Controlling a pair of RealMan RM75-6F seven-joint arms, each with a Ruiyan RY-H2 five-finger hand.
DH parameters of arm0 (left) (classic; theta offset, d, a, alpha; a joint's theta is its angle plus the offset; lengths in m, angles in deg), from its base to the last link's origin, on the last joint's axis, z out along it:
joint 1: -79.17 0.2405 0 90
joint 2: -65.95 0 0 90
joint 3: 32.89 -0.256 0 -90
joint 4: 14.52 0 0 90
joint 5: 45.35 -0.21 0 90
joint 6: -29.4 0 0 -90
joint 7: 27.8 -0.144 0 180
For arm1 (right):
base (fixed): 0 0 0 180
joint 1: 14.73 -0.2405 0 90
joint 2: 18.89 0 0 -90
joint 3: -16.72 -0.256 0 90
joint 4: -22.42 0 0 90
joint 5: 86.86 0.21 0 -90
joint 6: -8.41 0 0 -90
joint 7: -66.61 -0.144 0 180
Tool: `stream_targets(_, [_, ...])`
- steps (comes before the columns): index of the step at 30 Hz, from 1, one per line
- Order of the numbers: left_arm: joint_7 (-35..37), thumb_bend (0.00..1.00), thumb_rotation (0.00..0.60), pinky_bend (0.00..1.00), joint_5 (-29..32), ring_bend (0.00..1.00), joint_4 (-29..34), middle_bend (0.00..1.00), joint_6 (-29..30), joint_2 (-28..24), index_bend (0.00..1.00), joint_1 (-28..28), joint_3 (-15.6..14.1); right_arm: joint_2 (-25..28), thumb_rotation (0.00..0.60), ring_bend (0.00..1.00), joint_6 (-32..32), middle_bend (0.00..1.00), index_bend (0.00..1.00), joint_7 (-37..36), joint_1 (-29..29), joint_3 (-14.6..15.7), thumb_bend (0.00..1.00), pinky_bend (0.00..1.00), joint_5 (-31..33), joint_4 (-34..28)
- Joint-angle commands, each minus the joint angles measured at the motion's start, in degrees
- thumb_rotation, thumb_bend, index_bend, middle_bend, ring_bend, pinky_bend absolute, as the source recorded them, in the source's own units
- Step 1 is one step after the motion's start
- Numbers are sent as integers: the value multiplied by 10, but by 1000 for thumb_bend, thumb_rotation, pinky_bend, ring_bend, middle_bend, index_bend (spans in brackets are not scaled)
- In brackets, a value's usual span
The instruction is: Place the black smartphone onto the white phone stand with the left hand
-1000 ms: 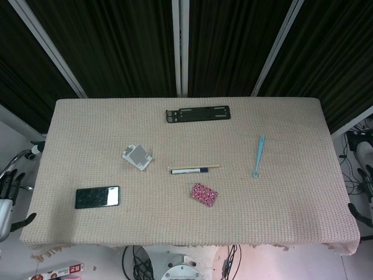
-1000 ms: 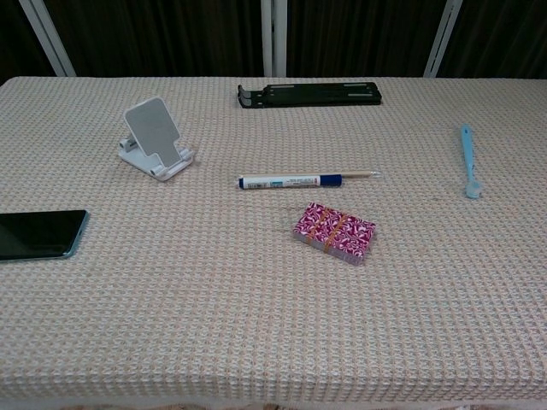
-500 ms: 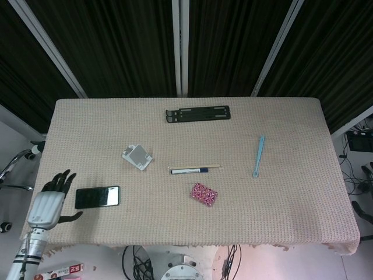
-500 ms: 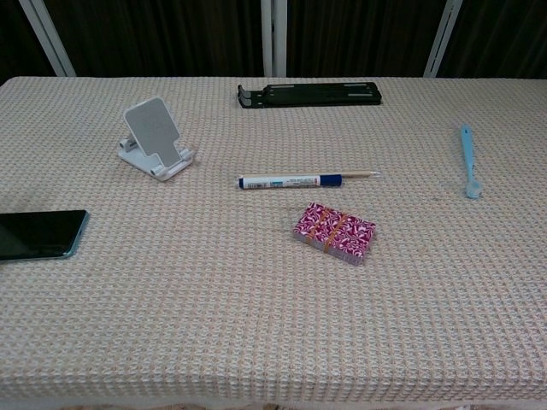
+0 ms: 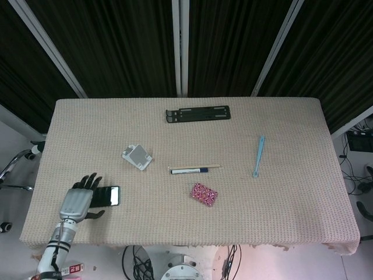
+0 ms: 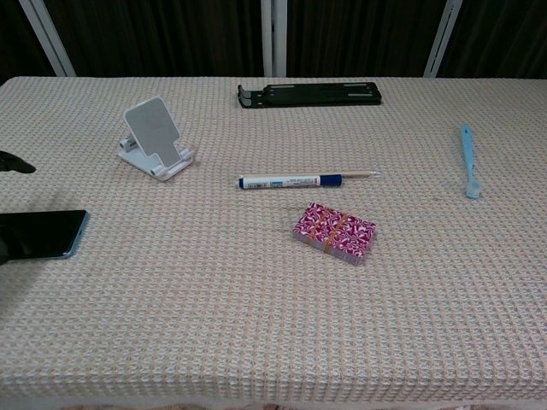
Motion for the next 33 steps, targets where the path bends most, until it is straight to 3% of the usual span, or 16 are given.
stream_targets(1, [-14, 174, 440, 209, 26, 31, -14, 0, 0, 8, 103, -8, 4, 0, 600, 0, 1, 0, 0, -2, 0, 0, 176, 0, 0, 1])
stream_targets(27, [-39, 190, 436, 207, 78, 28, -36, 0, 1, 9, 164, -39, -21, 7, 600, 0, -5, 0, 0, 9, 0, 1, 176, 0, 3, -11])
stream_targets(33, [-39, 191, 432, 207, 85, 28, -43, 0, 0, 13, 217, -43, -27, 6, 600, 0, -7, 0, 0, 7, 1, 2, 176, 0, 5, -9])
